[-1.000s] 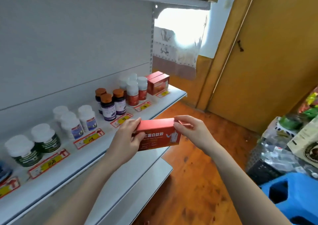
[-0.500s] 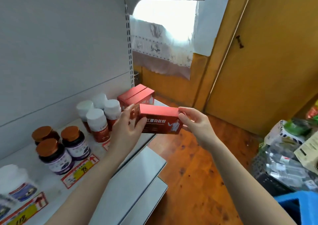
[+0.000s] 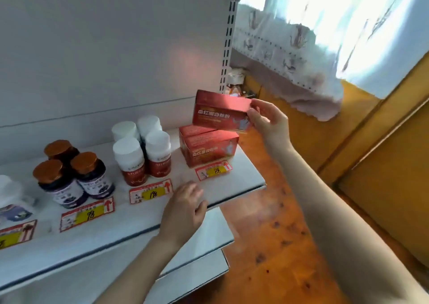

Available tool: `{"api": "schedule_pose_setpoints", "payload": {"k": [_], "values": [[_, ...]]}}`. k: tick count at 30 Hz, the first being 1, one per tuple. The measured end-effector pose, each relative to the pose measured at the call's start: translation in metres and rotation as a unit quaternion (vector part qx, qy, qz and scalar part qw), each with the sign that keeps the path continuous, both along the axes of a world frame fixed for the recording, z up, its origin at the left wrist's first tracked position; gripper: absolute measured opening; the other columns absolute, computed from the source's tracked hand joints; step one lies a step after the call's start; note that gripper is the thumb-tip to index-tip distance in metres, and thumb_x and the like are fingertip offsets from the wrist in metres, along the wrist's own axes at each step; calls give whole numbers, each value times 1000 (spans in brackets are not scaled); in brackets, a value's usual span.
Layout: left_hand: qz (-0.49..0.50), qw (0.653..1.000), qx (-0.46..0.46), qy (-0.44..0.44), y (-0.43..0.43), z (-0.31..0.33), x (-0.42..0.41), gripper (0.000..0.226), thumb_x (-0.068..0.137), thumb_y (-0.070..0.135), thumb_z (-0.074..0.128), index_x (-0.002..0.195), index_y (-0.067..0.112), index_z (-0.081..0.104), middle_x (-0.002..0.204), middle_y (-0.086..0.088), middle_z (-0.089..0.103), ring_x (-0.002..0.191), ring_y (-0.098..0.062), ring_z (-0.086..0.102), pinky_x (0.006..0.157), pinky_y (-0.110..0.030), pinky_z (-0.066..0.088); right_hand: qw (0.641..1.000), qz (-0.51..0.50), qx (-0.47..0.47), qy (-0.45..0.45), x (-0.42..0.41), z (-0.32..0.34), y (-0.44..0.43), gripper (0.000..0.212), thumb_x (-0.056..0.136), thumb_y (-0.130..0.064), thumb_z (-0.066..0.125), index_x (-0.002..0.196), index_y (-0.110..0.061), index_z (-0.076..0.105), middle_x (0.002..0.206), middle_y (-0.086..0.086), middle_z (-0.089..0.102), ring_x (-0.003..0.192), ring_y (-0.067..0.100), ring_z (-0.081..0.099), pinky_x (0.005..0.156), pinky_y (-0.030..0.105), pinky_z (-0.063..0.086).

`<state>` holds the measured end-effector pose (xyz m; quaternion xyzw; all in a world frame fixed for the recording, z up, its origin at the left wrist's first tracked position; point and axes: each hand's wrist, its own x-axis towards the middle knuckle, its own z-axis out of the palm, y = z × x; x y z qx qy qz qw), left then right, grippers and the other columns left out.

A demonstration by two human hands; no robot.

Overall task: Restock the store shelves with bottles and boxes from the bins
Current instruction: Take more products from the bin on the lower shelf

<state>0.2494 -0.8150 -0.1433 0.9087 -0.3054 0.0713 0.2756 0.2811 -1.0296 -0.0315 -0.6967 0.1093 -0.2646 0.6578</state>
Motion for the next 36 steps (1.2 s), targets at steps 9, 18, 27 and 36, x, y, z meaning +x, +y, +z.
{"api": "schedule_pose_setpoints", "payload": {"k": [9, 18, 27, 36], "values": [[32, 998, 14, -52, -3, -9, -4, 27, 80, 26, 47, 84, 8, 68, 101, -9, 69, 104, -14, 50, 99, -27, 30, 988, 134, -69, 23, 92, -4, -15, 24, 87, -7, 61, 111, -4, 62, 92, -6, 65, 87, 9, 65, 69, 18, 54], [43, 995, 36, -86, -4, -17, -2, 27, 82, 26, 47, 87, 10, 67, 105, -8, 67, 111, -15, 49, 102, -39, 35, 967, 212, -62, 124, 118, -38, -28, 19, 88, -16, 61, 107, -13, 63, 111, 7, 62, 106, 22, 61, 85, 34, 54], [54, 991, 33, -115, -4, -25, -1, 29, 83, 29, 49, 93, 11, 69, 108, -6, 67, 109, -17, 56, 103, -40, 34, 956, 222, -13, 190, 116, -47, -27, 23, 92, -10, 54, 114, -8, 60, 96, 1, 60, 86, 14, 61, 81, 33, 54], [51, 990, 35, -130, -3, -27, -1, 27, 82, 28, 51, 94, 11, 69, 107, -7, 68, 108, -18, 57, 102, -43, 36, 961, 186, -41, 201, 114, -48, -18, 22, 94, -12, 47, 112, -11, 59, 97, 3, 58, 79, 9, 58, 66, 22, 52]]}}
